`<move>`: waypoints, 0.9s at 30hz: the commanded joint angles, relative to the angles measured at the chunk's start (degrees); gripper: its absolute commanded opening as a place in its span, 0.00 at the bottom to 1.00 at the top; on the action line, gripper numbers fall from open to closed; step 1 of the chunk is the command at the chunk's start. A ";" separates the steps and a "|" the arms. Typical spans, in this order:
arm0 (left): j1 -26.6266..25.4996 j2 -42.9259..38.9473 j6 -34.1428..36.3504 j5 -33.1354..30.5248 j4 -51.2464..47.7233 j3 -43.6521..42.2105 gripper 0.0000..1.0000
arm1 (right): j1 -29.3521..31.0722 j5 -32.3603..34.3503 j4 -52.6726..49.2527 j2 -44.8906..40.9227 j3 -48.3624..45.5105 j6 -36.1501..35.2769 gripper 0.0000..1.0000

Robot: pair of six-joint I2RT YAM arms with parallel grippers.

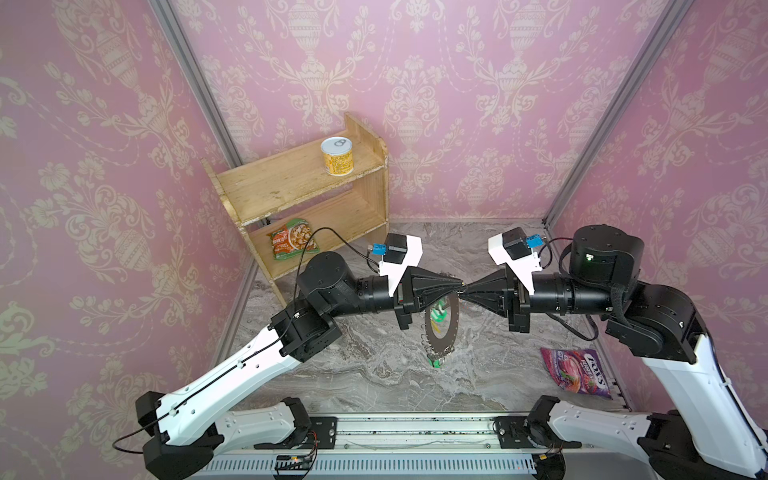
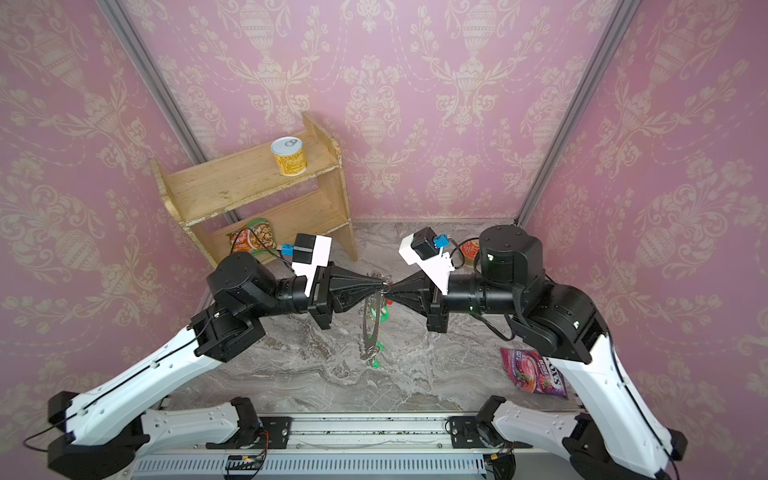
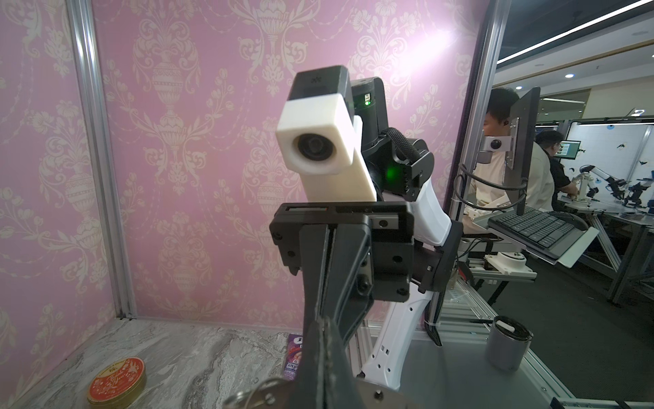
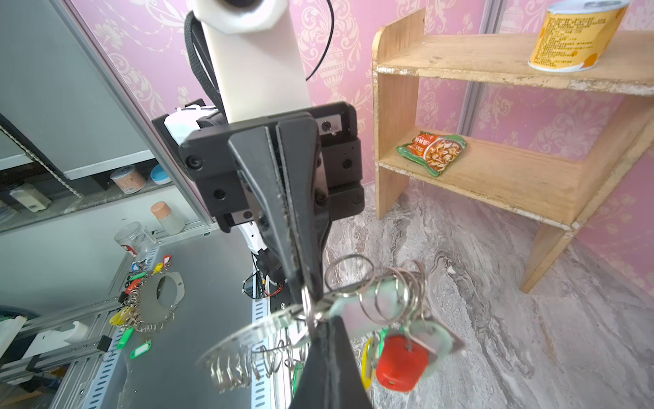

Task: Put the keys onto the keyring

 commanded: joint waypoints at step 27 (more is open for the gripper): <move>0.56 -5.43 2.35 -7.55 -1.63 -5.88 0.00 | 0.03 8.34 -5.59 -4.60 -2.31 -1.08 0.51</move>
